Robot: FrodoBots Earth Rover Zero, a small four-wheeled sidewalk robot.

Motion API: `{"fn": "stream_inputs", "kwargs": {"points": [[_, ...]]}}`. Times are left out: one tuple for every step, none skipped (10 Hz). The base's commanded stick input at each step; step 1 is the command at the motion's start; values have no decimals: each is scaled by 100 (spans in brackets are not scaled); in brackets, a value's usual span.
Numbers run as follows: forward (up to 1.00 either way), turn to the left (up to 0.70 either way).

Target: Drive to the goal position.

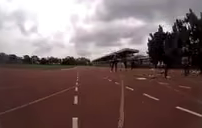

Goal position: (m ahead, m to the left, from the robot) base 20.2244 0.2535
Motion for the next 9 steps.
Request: {"fn": "stream_inputs", "kwargs": {"points": [[45,0],[45,0],[45,11],[45,27],[45,27],[45,27],[45,27],[45,27],[45,27]]}}
